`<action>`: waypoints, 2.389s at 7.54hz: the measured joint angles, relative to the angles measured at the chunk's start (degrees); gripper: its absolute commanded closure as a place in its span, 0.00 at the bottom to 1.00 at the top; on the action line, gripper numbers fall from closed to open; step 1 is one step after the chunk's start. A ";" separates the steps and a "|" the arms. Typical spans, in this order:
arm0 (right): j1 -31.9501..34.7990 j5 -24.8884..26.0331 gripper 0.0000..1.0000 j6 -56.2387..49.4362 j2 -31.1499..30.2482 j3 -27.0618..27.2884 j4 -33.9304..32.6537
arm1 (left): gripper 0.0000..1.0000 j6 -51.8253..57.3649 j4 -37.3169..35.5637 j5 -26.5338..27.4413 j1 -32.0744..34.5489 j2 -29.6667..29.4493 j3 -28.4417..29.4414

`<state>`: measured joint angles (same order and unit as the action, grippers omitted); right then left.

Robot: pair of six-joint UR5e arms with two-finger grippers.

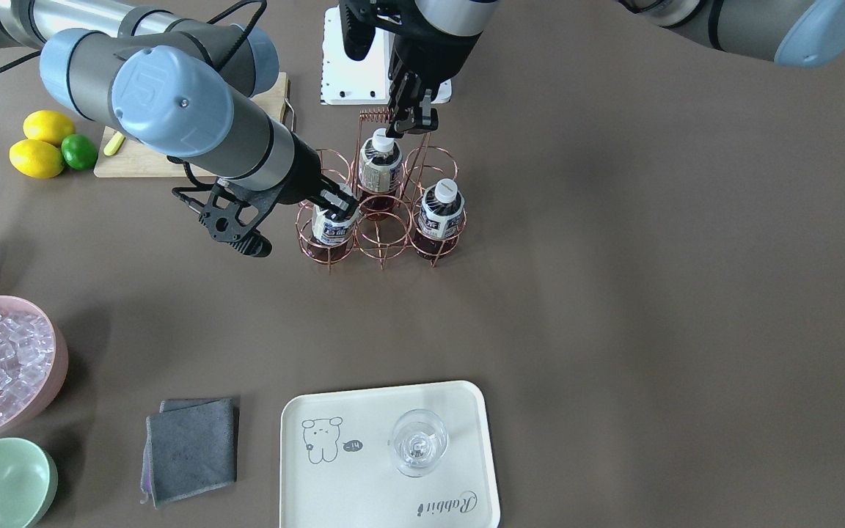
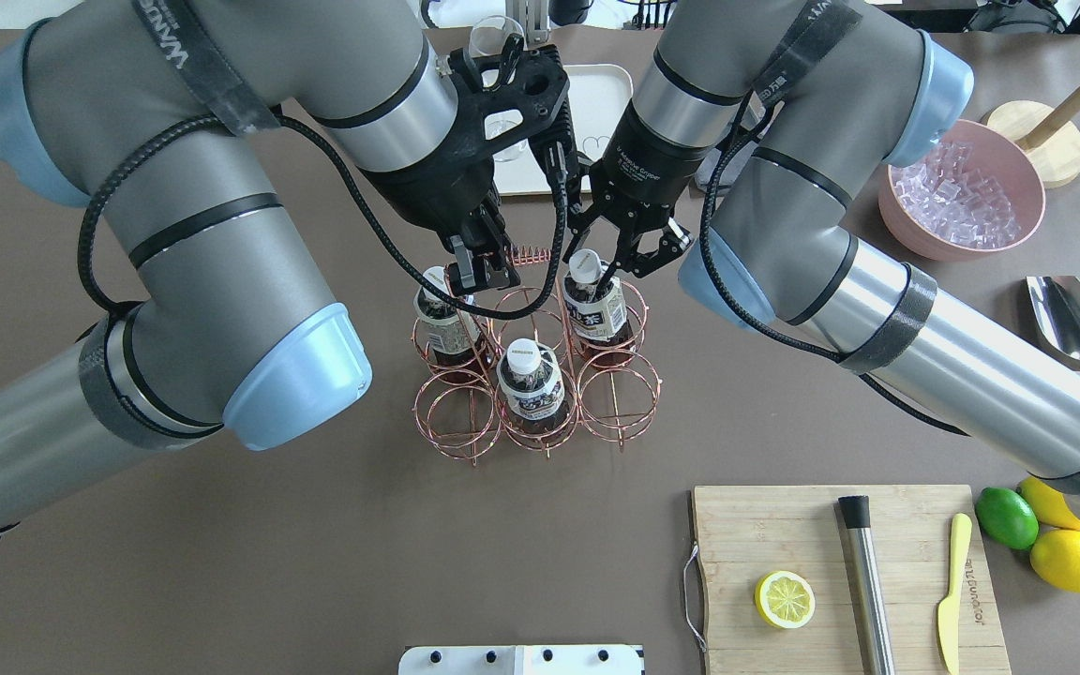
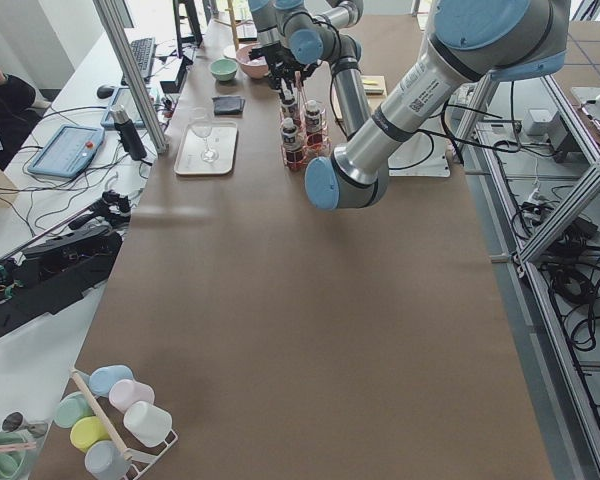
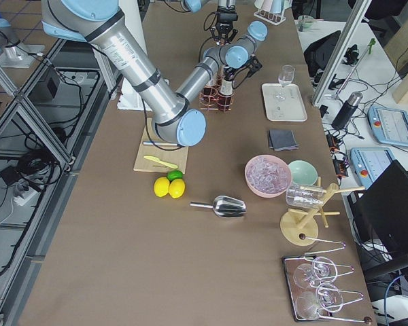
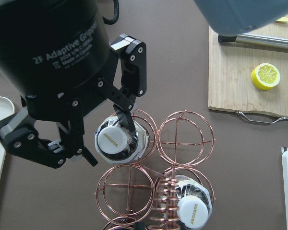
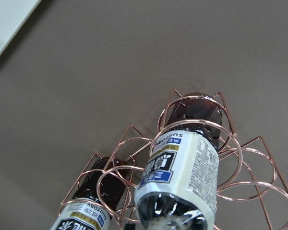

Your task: Take tea from basket to plate

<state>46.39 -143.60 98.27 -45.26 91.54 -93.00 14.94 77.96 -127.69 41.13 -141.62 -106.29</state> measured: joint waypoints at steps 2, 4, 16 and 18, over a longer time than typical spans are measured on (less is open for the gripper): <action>-0.11 -0.01 1.00 -0.06 -0.48 2.47 -2.09 | 1.00 0.00 0.00 -0.01 0.00 0.02 0.03; 1.42 -0.23 1.00 -2.69 -0.81 7.13 -8.52 | 1.00 0.00 0.00 -0.02 0.00 0.02 0.03; 18.22 -6.68 1.00 -30.92 21.10 -33.44 -9.07 | 1.00 -0.71 -0.43 0.04 1.42 0.04 -2.80; 17.96 -5.52 1.00 -31.95 23.21 -43.48 1.29 | 1.00 -2.02 -0.67 -0.20 3.62 1.17 -5.76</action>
<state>64.35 -149.13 66.32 -22.05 48.07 -91.71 12.92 77.29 -127.89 44.76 -140.45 -112.05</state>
